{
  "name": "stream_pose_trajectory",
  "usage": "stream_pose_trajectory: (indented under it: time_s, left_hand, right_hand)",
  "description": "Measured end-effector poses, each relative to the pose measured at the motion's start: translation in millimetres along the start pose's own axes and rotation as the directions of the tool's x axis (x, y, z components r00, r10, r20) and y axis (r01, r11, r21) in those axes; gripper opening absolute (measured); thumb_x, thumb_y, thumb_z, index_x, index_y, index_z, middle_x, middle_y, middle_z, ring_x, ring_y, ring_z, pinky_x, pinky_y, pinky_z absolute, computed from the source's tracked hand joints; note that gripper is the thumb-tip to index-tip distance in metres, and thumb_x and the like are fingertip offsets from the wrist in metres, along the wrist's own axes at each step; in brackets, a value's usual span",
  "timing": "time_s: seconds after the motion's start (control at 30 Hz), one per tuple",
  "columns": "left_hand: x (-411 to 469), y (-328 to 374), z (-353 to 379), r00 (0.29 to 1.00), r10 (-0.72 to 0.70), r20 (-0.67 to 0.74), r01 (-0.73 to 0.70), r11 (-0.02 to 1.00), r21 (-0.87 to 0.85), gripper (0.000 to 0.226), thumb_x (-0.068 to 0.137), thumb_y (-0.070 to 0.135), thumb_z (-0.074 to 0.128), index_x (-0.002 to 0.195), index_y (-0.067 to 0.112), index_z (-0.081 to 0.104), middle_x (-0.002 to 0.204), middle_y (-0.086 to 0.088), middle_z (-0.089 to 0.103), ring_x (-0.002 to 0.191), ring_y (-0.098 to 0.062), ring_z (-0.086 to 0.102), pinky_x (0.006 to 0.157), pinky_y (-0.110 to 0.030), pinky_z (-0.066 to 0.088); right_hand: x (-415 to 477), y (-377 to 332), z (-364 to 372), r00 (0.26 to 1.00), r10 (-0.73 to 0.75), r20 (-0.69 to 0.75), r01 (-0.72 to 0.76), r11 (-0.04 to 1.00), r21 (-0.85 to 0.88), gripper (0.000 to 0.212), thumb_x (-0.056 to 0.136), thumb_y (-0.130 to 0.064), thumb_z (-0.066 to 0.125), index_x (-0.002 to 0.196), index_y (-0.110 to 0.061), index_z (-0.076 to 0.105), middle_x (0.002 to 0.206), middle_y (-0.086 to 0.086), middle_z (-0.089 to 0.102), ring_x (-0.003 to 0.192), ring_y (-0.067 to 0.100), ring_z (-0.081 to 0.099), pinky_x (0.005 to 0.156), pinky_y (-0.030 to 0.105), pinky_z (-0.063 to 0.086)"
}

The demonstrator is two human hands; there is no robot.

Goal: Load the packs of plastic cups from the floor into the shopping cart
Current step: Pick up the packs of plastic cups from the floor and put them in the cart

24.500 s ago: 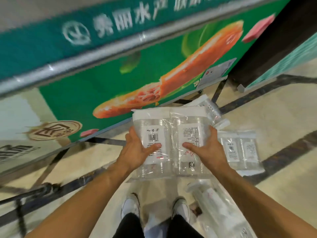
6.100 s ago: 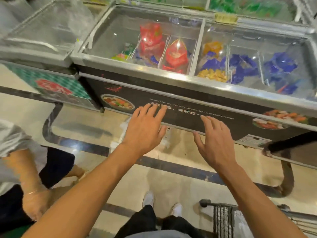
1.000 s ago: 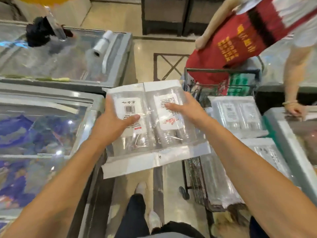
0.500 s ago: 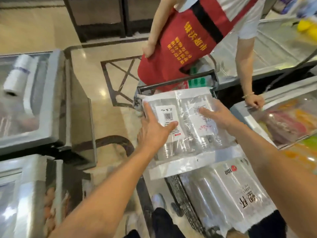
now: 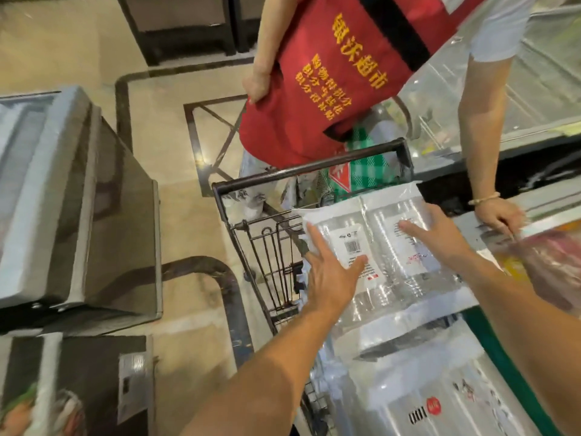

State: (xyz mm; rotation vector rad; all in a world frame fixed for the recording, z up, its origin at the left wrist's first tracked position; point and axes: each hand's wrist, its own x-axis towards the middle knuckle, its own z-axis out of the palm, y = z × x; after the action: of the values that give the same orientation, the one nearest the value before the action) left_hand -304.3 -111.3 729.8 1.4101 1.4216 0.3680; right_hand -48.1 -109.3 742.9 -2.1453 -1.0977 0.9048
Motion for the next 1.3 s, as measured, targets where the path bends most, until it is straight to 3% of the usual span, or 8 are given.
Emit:
stream_pose_trajectory:
  time_s: [0.17,0.4,0.57,0.7,0.8,0.93,1.07,1.3]
  left_hand:
    - [16,-15,6,0.994,-0.110,-0.014,0.110,0.994,-0.001,0.135,0.091,0.063,0.076,0.148,0.055,-0.046,0.167,-0.030,0.027,0.142,-0.050,0.050,0.116,-0.064,0.044]
    - [19,10,14,0.995,-0.074,0.061,0.075,0.997,-0.014,0.121,0.103,0.051,0.067,0.156,0.042,-0.042,0.165,-0.025,0.027,0.132,-0.043,0.057,0.108,-0.049,0.047]
    - [19,4,18,0.995,-0.102,0.008,0.101,0.991,0.088,0.121,0.101,0.060,0.064,0.157,0.038,-0.042,0.162,-0.029,0.032,0.143,-0.044,0.043,0.111,-0.053,0.042]
    - [17,6,5,0.994,-0.106,0.020,0.102,0.987,0.126,0.130,0.093,0.071,0.067,0.153,0.045,-0.046,0.144,-0.023,0.041,0.127,-0.043,0.052,0.104,-0.056,0.050]
    - [10,13,-27,0.998,-0.059,-0.032,0.065,0.968,0.241,0.125,0.094,0.076,0.061,0.158,0.039,-0.040,0.153,-0.024,0.034,0.132,-0.043,0.050,0.101,-0.055,0.052]
    - [-17,18,-110,0.966,0.098,-0.240,0.035,0.868,0.495,0.105,0.101,0.075,0.046,0.170,0.027,-0.016,0.160,-0.022,0.035,0.141,-0.039,0.044,0.110,-0.054,0.045]
    - [-79,2,-204,0.901,0.188,-0.391,0.175,0.667,0.724,0.091,0.104,0.073,0.040,0.172,0.020,0.010,0.170,-0.022,0.028,0.155,-0.039,0.030,0.122,-0.054,0.033]
    - [-256,-73,-335,0.736,0.075,-0.672,0.518,0.577,0.631,0.082,0.107,0.067,0.038,0.172,0.022,0.016,0.174,-0.019,0.026,0.162,-0.040,0.021,0.129,-0.056,0.022]
  right_hand:
    - [14,19,21,1.000,-0.003,0.026,0.004,0.999,-0.047,0.078,0.091,-0.055,0.077,0.156,-0.029,0.044,0.138,-0.014,0.056,0.120,0.016,0.057,0.096,0.037,0.045]
    - [32,22,1,1.000,0.023,0.006,-0.023,0.999,-0.032,0.074,0.091,-0.056,0.077,0.154,-0.031,0.047,0.137,-0.011,0.063,0.116,0.017,0.064,0.082,0.033,0.050]
    - [28,25,8,0.999,0.042,-0.020,-0.044,0.994,-0.098,0.086,0.086,-0.068,0.075,0.157,-0.034,0.040,0.139,-0.009,0.060,0.124,0.024,0.061,0.104,0.047,0.051]
    - [24,6,3,0.997,0.043,-0.064,-0.064,0.925,-0.375,0.106,0.084,-0.079,0.065,0.164,-0.018,0.031,0.158,0.013,0.050,0.142,0.040,0.049,0.114,0.060,0.042]
    - [11,-34,13,0.977,-0.178,-0.119,0.080,0.818,-0.569,0.090,0.093,-0.071,0.060,0.157,-0.011,0.041,0.148,0.024,0.053,0.135,0.045,0.049,0.110,0.060,0.044]
    - [-17,-121,65,0.867,-0.499,0.002,0.405,0.701,-0.587,0.068,0.102,-0.055,0.061,0.149,-0.008,0.052,0.139,0.022,0.060,0.127,0.042,0.055,0.105,0.055,0.045]
    - [-72,-205,139,0.650,-0.729,0.214,0.698,0.461,-0.548,0.057,0.103,-0.051,0.050,0.141,-0.009,0.059,0.134,0.016,0.064,0.122,0.038,0.060,0.102,0.051,0.048]
    - [-207,-315,247,0.315,-0.844,0.434,0.920,0.159,-0.359,0.057,0.100,-0.049,0.045,0.140,-0.013,0.061,0.137,0.015,0.063,0.121,0.039,0.059,0.105,0.051,0.047]
